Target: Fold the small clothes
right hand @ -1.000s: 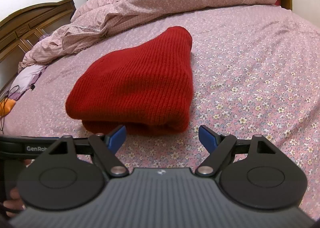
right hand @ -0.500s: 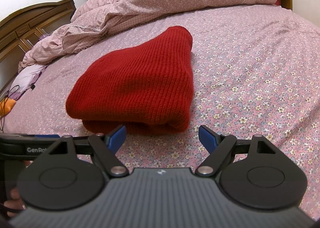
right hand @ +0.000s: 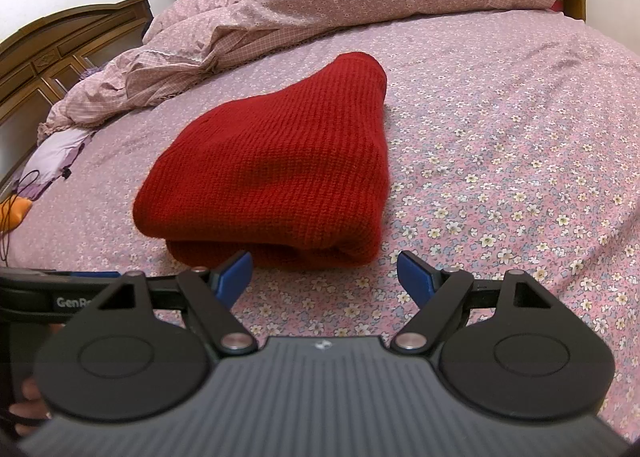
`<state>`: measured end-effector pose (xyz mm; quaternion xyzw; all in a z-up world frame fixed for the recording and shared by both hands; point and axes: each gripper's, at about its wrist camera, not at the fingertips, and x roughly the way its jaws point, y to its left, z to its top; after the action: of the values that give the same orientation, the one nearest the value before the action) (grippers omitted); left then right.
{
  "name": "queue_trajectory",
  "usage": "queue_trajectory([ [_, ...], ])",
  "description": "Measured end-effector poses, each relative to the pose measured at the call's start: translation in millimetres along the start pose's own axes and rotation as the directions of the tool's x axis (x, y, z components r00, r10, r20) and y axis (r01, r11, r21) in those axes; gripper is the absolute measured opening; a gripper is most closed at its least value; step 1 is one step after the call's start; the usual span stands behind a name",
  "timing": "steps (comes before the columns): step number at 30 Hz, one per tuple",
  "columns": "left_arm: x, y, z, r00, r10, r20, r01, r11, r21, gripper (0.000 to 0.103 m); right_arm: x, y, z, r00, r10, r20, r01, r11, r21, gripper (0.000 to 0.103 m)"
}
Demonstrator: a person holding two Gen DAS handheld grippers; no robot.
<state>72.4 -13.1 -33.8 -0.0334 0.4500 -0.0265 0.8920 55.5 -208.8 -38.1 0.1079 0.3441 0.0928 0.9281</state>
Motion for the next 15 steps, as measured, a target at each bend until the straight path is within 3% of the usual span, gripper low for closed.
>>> queue_trajectory([
  [15,0.1,-0.5,-0.8,1.000,0.000,-0.003,0.000,1.000,-0.001,0.090,0.0,-0.1,0.0,1.000,0.000,0.000,0.000,1.000,0.001,0.081],
])
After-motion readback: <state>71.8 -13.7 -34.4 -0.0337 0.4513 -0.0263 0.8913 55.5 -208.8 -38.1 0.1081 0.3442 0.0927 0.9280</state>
